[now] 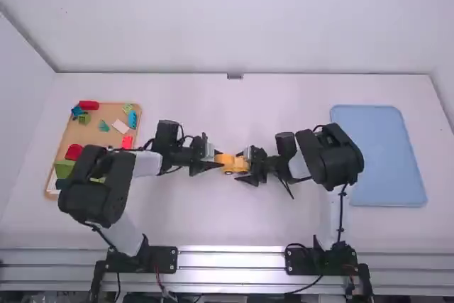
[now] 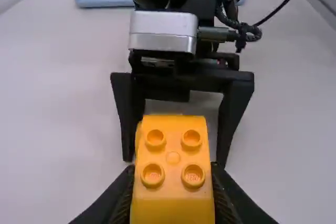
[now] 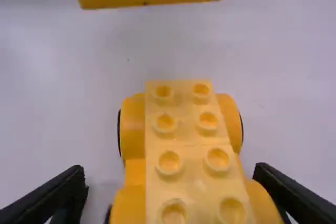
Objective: Assemble lego blocks to make yellow taxi
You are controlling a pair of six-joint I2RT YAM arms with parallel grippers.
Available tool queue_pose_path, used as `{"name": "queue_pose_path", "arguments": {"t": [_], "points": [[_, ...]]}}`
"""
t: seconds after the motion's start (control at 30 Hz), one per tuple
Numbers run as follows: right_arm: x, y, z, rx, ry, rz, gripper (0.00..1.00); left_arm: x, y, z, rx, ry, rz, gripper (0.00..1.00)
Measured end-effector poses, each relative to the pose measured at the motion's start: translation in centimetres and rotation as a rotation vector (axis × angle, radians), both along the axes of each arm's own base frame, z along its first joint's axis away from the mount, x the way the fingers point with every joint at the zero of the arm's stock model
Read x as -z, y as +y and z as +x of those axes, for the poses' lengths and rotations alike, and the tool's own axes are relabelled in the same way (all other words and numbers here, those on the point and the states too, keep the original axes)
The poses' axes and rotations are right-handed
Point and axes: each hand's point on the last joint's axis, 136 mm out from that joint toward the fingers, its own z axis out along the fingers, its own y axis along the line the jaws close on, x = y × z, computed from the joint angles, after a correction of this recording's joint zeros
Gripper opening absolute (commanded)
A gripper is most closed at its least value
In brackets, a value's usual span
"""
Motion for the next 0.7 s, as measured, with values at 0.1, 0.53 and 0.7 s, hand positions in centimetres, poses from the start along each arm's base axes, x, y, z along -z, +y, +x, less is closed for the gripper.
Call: {"name": "queue_pose_path", "arguments": {"t": [0.1, 0.53, 0.7], "points": [[0.0, -0.2, 0.1, 0.003, -0.006, 0.001, 0.63, 0.0, -0.3, 0.3, 0.001, -0.002, 0.006, 0.08], [0.0, -0.2, 0.0, -0.005, 0.002, 0.001, 0.45, 2.4, -1.2, 1.3, 0.028, 0.086, 0.045, 0.04], [0.0, -0.2, -0.2, -0.012, 0.012, 0.003, 0.45, 2.8, -2.0, 0.9, 0.062, 0.059, 0.065, 0.02]]}}
